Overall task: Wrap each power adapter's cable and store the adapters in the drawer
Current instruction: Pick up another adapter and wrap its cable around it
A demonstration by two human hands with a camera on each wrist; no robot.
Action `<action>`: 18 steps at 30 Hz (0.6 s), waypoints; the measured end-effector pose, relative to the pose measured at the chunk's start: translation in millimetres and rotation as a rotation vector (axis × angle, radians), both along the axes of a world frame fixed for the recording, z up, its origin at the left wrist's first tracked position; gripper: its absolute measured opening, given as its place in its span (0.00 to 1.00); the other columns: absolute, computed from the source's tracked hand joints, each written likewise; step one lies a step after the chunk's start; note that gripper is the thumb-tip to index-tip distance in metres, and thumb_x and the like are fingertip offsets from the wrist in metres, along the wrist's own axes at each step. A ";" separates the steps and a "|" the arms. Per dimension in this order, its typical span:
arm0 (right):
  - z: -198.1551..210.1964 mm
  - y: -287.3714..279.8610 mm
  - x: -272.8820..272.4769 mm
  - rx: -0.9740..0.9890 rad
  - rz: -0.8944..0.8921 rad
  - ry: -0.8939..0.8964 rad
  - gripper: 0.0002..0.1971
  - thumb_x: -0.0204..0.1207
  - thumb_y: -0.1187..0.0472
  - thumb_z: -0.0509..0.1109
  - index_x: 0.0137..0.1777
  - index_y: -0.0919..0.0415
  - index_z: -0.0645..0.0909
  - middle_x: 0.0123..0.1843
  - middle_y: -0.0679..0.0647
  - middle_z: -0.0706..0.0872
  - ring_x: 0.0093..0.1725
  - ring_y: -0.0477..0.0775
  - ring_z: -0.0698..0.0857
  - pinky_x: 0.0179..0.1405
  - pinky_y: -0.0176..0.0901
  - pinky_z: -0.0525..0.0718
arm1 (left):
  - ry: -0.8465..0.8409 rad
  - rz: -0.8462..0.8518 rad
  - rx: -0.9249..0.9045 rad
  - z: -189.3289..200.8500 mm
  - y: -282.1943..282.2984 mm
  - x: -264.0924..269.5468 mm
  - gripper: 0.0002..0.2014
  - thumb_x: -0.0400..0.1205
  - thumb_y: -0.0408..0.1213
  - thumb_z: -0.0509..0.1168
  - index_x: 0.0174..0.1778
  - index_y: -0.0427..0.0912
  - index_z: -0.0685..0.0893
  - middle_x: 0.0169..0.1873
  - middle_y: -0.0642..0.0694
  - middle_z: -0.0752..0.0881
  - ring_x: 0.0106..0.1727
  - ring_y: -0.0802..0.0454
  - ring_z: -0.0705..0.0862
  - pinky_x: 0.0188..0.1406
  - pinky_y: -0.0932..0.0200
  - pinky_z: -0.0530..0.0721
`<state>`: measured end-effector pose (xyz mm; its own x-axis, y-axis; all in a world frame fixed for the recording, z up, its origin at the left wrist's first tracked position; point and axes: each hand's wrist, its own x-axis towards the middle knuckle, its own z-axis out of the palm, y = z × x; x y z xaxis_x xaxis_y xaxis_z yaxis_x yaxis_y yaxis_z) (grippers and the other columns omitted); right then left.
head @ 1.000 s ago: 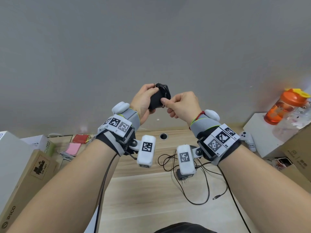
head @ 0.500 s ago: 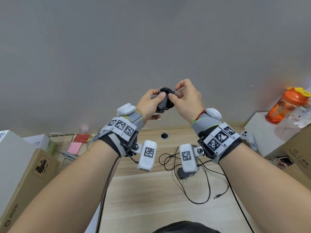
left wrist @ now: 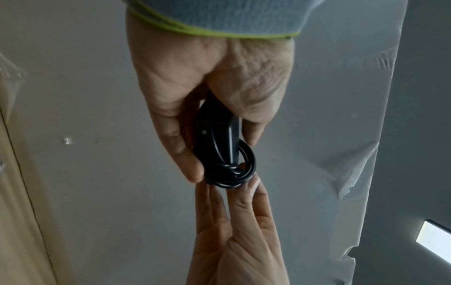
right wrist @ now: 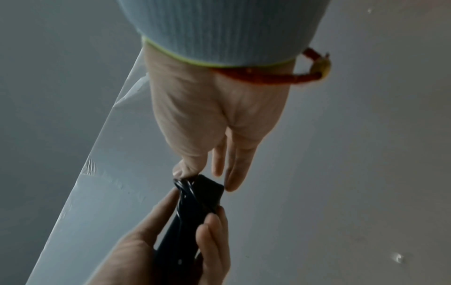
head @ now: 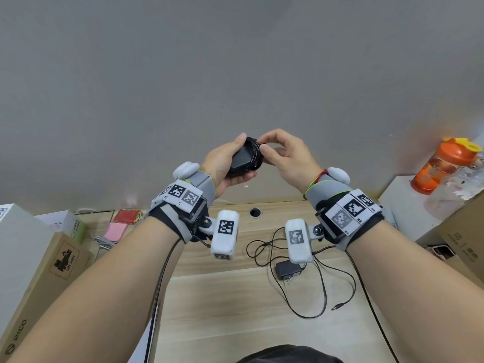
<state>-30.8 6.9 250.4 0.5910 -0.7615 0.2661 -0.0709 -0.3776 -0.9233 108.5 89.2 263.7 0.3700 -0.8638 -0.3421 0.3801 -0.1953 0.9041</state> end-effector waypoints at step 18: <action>-6.1 -2.8 3.9 -0.143 -0.300 0.198 0.10 0.82 0.50 0.68 0.44 0.55 0.78 0.37 0.47 0.83 0.37 0.47 0.80 0.33 0.31 0.72 | -0.152 -0.108 -0.039 -13.4 -2.4 -5.7 0.25 0.71 0.29 0.80 0.62 0.25 0.82 0.58 0.28 0.87 0.55 0.35 0.90 0.52 0.45 0.90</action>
